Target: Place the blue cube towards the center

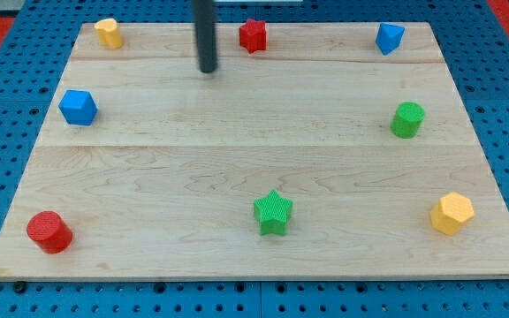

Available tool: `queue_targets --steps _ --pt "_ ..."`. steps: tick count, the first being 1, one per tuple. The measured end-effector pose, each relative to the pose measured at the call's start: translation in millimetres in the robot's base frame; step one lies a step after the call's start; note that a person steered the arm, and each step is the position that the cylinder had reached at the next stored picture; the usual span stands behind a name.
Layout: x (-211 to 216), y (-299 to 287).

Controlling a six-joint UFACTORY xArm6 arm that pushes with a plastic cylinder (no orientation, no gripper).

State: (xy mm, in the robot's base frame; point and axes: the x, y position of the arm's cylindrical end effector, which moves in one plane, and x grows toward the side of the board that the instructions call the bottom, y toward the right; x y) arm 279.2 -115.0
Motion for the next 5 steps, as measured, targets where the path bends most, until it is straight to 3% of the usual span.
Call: queue_targets --steps 1,3,5 --pt "-14.1 -189.2" --pt "-12.4 -190.1" --pt "17.6 -189.8"
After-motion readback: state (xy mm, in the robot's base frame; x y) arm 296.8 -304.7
